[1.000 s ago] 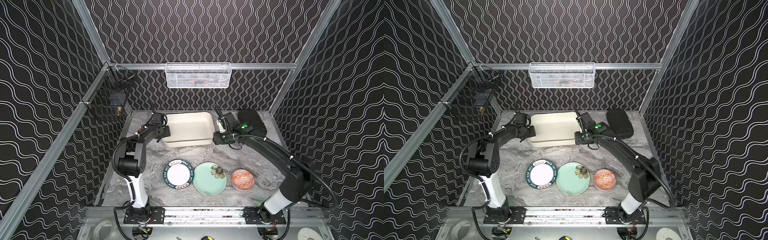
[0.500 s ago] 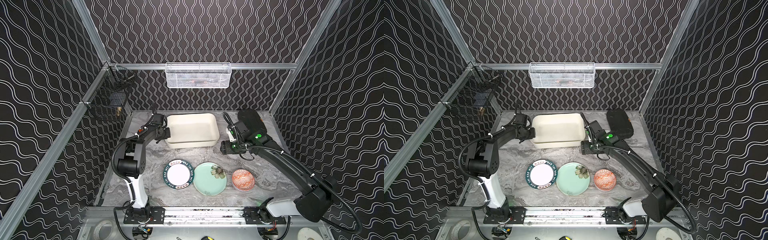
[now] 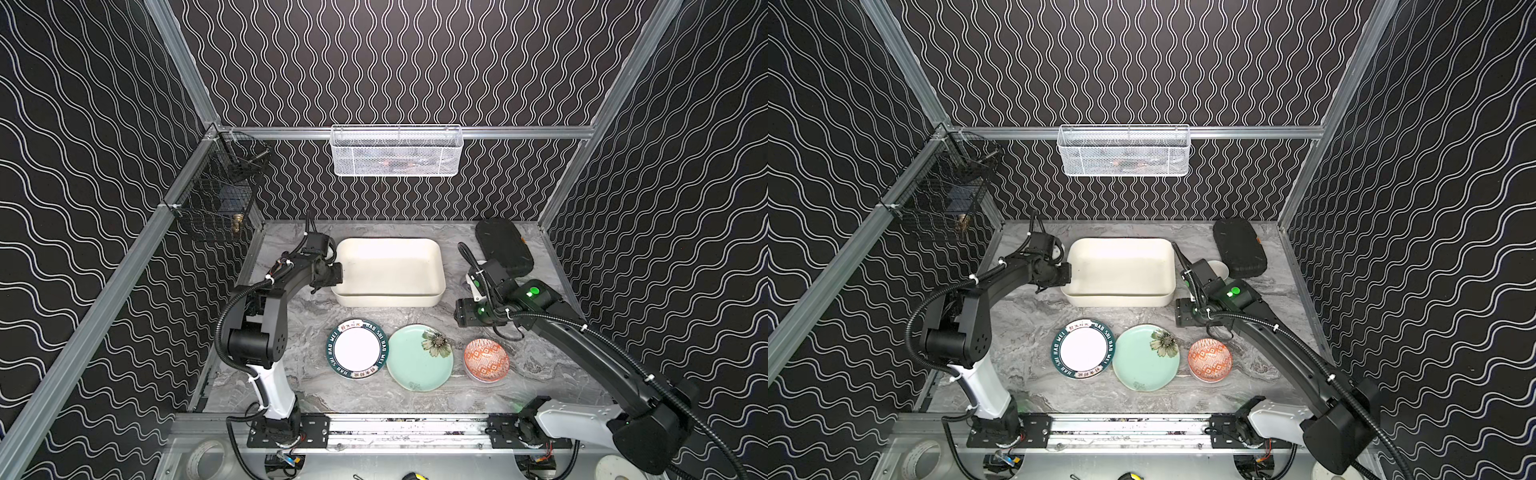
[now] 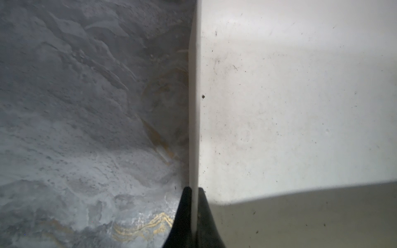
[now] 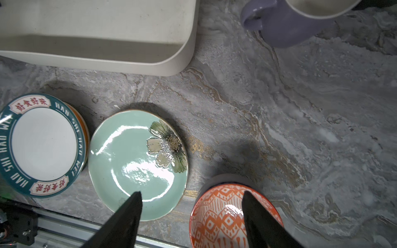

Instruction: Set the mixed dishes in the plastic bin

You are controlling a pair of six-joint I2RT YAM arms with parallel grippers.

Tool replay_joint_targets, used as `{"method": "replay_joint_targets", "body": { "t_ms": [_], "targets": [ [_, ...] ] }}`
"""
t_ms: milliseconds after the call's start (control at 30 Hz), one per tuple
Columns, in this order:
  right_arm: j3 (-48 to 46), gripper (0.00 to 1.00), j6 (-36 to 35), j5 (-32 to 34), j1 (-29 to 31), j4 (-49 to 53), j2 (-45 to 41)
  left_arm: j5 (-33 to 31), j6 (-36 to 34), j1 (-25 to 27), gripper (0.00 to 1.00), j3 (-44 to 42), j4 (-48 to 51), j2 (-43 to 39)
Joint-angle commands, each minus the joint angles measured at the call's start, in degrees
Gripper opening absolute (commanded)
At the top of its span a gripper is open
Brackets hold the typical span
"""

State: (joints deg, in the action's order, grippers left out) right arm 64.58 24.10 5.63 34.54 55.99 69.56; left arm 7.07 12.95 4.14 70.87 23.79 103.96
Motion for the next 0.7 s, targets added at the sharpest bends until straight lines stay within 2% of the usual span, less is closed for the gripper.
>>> {"method": "replay_joint_targets", "body": {
  "t_ms": [0, 267, 367, 667],
  "targets": [
    [-1.85, 0.74, 3.55, 2.94, 0.07, 2.5, -2.14, 1.84, 0.71, 1.57, 0.02, -1.16, -0.55, -0.98],
    [-6.27, 0.71, 9.41, 4.88, -0.18, 5.2, -4.84, 0.82, 1.55, 3.99, 0.03, -2.49, -0.13, -0.71],
    [-7.05, 0.69, 12.57, 7.66, -0.42, 6.57, -5.9, -0.15, 2.48, 4.08, 0.04, -2.84, 0.4, -1.21],
    [-12.98, 0.63, 15.07, 7.51, -5.42, 7.69, -6.32, -0.85, 5.63, 4.35, 0.1, -5.36, -0.31, -3.47]
  ]
}}
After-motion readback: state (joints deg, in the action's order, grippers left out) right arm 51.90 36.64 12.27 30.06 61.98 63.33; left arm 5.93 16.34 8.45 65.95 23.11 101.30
